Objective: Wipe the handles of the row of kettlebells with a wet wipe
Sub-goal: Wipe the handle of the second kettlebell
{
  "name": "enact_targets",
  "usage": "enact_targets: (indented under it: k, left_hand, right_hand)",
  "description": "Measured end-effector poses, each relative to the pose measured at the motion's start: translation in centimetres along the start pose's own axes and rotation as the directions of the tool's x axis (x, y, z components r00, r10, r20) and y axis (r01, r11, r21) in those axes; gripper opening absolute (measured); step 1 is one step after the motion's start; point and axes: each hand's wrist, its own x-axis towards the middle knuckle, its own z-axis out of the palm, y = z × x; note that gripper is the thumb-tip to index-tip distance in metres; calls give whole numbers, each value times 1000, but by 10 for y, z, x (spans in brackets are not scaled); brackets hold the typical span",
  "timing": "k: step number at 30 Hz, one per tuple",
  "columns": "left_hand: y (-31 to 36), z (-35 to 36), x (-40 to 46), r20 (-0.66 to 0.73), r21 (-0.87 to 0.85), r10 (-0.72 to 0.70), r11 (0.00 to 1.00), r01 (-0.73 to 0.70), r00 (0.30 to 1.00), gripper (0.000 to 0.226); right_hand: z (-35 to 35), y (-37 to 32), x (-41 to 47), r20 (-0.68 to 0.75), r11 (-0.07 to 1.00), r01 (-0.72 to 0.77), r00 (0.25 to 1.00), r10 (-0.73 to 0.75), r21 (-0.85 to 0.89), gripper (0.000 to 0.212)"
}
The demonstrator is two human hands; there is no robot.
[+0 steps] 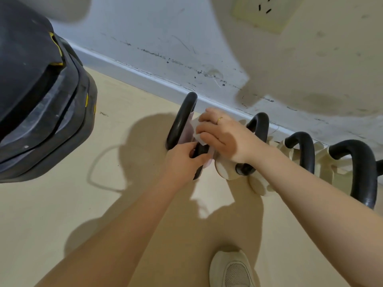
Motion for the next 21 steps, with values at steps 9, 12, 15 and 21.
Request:
enact_targets:
  k: [9, 12, 15, 21]
  left_hand:
    - [2, 1, -2, 26, -43, -2, 999, 3, 1000, 22]
    - [2, 2, -3, 23, -49, -12, 999, 13, 1000, 22]
    - [1, 3, -5, 28, -50, -34, 998, 35, 999, 23]
    - [10, 4, 1, 21, -5, -25, 1000, 26, 999, 22]
  right_hand:
    - [-6, -7, 29, 98, 468, -525, 733, 673, 711, 33]
    - [0, -15, 26, 159, 158, -418, 627, 763, 895, 26]
    - [27, -25, 13, -218, 565, -305, 705, 675, 767, 25]
    - [24, -18, 9, -242, 633, -289, 749, 616, 718, 29]
